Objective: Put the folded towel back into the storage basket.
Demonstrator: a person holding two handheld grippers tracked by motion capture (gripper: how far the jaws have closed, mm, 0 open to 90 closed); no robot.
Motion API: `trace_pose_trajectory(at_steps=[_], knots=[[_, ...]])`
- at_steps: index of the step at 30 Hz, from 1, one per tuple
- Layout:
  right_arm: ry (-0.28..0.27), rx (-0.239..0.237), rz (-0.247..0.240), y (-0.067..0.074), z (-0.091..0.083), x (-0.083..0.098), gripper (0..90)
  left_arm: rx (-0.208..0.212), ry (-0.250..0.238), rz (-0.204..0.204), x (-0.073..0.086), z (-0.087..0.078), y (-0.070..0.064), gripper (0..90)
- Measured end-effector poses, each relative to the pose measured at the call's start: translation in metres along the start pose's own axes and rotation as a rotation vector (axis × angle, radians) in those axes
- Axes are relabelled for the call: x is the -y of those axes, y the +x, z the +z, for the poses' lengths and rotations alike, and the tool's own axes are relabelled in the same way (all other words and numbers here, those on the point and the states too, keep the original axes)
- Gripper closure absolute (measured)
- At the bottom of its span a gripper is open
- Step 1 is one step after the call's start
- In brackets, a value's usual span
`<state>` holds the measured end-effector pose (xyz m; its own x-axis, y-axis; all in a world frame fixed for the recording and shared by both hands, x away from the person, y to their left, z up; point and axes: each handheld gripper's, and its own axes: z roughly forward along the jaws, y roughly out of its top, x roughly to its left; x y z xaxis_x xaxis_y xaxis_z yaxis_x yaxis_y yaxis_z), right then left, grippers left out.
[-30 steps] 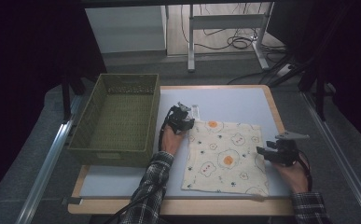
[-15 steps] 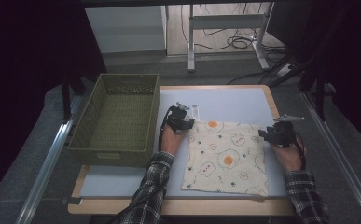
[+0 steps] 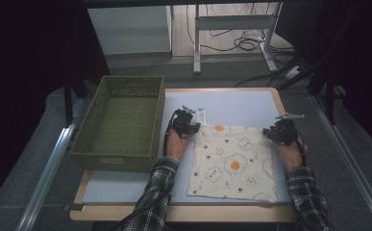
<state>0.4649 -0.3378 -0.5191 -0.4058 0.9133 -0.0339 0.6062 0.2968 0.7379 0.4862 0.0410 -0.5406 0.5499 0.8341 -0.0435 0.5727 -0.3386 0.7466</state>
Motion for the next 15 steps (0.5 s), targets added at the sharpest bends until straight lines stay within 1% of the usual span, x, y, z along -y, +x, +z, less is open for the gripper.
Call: trace_pose_trajectory(at_steps=[2, 3, 4, 5, 6, 9, 11, 12, 13, 14, 15], knots=[[0.005, -0.015, -0.003, 0.003, 0.000, -0.001, 80.1, 0.026, 0.001, 0.055, 0.000, 0.000, -0.004, 71.9], [0.010, -0.023, 0.001, 0.004, 0.000, -0.001, 83.0, 0.028, 0.001, 0.070, 0.000, 0.000, -0.006, 78.4], [0.019, -0.024, 0.008, 0.004, 0.000, -0.002, 84.6, 0.031, 0.000, 0.076, 0.000, 0.000, -0.008, 83.0], [0.026, -0.026, 0.016, 0.005, 0.001, -0.003, 85.6, 0.034, 0.002, 0.075, -0.001, 0.000, -0.008, 85.5], [0.035, -0.028, 0.023, 0.005, 0.000, -0.004, 86.3, 0.042, 0.002, 0.068, -0.001, 0.000, -0.007, 86.3], [0.044, -0.019, 0.019, 0.007, 0.000, -0.006, 87.1, 0.058, 0.003, 0.052, -0.001, 0.000, -0.005, 87.8], [0.046, -0.025, 0.016, 0.007, -0.002, -0.007, 87.2, 0.079, 0.006, 0.015, -0.002, -0.001, -0.001, 88.1], [0.041, -0.025, 0.015, 0.008, -0.004, -0.008, 87.2, 0.076, 0.010, 0.008, -0.002, -0.002, -0.001, 88.2], [0.035, -0.026, 0.009, 0.007, -0.007, -0.009, 87.2, 0.052, 0.006, 0.017, -0.003, -0.003, -0.002, 88.2], [0.026, -0.030, 0.006, 0.007, -0.010, -0.010, 87.2, 0.039, -0.004, 0.027, -0.003, -0.005, -0.003, 88.1], [0.019, -0.036, 0.007, 0.006, -0.014, -0.011, 87.2, 0.043, -0.016, 0.022, -0.004, -0.008, -0.003, 88.1]])
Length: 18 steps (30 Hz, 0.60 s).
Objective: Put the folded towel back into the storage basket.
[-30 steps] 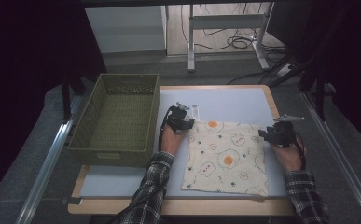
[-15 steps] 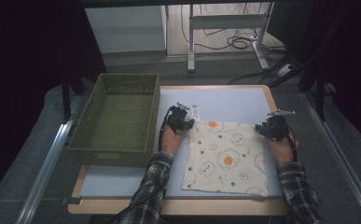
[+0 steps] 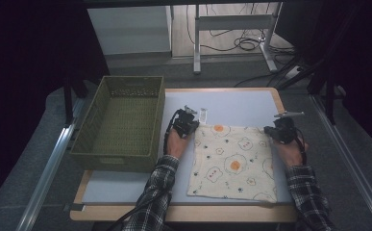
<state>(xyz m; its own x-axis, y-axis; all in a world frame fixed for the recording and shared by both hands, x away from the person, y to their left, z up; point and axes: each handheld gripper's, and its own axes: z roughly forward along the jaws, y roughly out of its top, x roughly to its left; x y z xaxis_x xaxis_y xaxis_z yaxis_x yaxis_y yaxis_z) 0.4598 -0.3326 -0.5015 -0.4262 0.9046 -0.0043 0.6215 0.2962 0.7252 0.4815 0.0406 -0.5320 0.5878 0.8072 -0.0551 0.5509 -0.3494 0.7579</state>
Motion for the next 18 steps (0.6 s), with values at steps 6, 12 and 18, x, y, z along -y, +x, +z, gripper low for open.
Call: trace_pose_trajectory(at_steps=[6, 12, 18], knots=[[-0.035, -0.035, -0.003, -0.004, -0.019, -0.001, 87.2, 0.009, -0.052, 0.009, -0.003, -0.020, -0.007, 87.7], [-0.082, -0.066, -0.037, 0.002, -0.043, 0.004, 87.1, 0.030, -0.083, 0.028, 0.003, -0.035, -0.019, 87.5], [-0.102, -0.088, -0.083, 0.011, -0.068, 0.011, 87.1, 0.054, -0.123, 0.035, 0.011, -0.052, -0.031, 87.5]])
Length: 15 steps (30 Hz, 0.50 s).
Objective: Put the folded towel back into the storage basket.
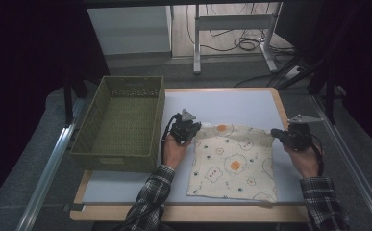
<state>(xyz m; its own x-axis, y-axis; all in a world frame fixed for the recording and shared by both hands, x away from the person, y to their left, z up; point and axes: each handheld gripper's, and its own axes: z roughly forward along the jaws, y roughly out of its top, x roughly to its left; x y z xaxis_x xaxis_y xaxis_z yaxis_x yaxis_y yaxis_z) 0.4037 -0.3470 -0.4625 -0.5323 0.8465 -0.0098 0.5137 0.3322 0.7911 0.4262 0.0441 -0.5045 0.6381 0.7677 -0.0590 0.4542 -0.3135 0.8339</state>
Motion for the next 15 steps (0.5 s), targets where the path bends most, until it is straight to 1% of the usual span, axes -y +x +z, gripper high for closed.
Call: trace_pose_trajectory(at_steps=[2, 5, 8, 11, 15], knots=[[0.000, -0.012, -0.006, 0.003, -0.006, 0.003, 87.1, 0.009, -0.001, 0.009, 0.002, -0.004, -0.005, 87.5], [0.004, -0.027, -0.013, 0.007, -0.014, 0.009, 87.1, 0.022, -0.003, 0.036, 0.006, -0.009, -0.012, 87.4], [0.010, -0.036, -0.027, 0.013, -0.022, 0.016, 87.1, 0.024, -0.003, 0.062, 0.010, -0.015, -0.020, 87.3], [0.010, -0.045, -0.032, 0.018, -0.028, 0.024, 87.1, 0.027, 0.000, 0.071, 0.014, -0.021, -0.023, 87.2], [0.010, -0.061, -0.031, 0.024, -0.034, 0.035, 87.0, 0.044, 0.005, 0.068, 0.021, -0.029, -0.028, 87.2]])
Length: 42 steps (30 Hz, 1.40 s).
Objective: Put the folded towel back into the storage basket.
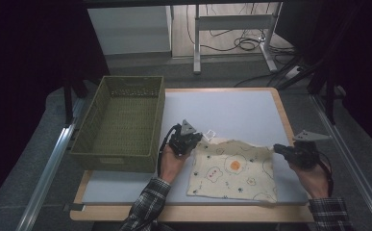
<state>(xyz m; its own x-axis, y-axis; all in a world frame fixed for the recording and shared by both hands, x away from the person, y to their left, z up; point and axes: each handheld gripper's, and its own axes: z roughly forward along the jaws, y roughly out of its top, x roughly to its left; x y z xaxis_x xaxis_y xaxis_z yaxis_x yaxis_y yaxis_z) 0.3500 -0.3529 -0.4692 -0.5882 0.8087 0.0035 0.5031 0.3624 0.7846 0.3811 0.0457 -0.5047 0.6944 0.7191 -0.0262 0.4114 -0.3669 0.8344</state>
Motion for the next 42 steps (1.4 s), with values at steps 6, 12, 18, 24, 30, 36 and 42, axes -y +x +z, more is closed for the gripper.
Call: trace_pose_trajectory(at_steps=[6, 12, 18, 24, 30, 36, 42], knots=[[0.003, -0.025, 0.002, 0.012, -0.006, 0.015, 87.1, 0.030, -0.009, 0.003, 0.015, -0.010, -0.010, 87.2], [0.005, -0.037, -0.010, 0.023, -0.013, 0.027, 87.1, 0.057, -0.036, -0.025, 0.028, -0.023, -0.012, 87.1], [0.014, -0.049, -0.017, 0.033, -0.021, 0.040, 87.0, 0.088, -0.060, -0.039, 0.041, -0.038, -0.018, 87.1], [0.019, -0.061, -0.003, 0.040, -0.031, 0.056, 87.0, 0.110, -0.064, -0.039, 0.052, -0.049, -0.027, 87.1], [0.011, -0.074, -0.008, 0.050, -0.045, 0.064, 87.1, 0.127, -0.063, -0.017, 0.058, -0.061, -0.039, 87.1], [0.022, -0.083, -0.019, 0.060, -0.053, 0.070, 87.0, 0.144, -0.073, -0.013, 0.065, -0.074, -0.048, 87.0], [0.041, -0.097, -0.032, 0.069, -0.057, 0.076, 86.7, 0.150, -0.034, 0.020, 0.077, -0.076, -0.060, 86.7]])
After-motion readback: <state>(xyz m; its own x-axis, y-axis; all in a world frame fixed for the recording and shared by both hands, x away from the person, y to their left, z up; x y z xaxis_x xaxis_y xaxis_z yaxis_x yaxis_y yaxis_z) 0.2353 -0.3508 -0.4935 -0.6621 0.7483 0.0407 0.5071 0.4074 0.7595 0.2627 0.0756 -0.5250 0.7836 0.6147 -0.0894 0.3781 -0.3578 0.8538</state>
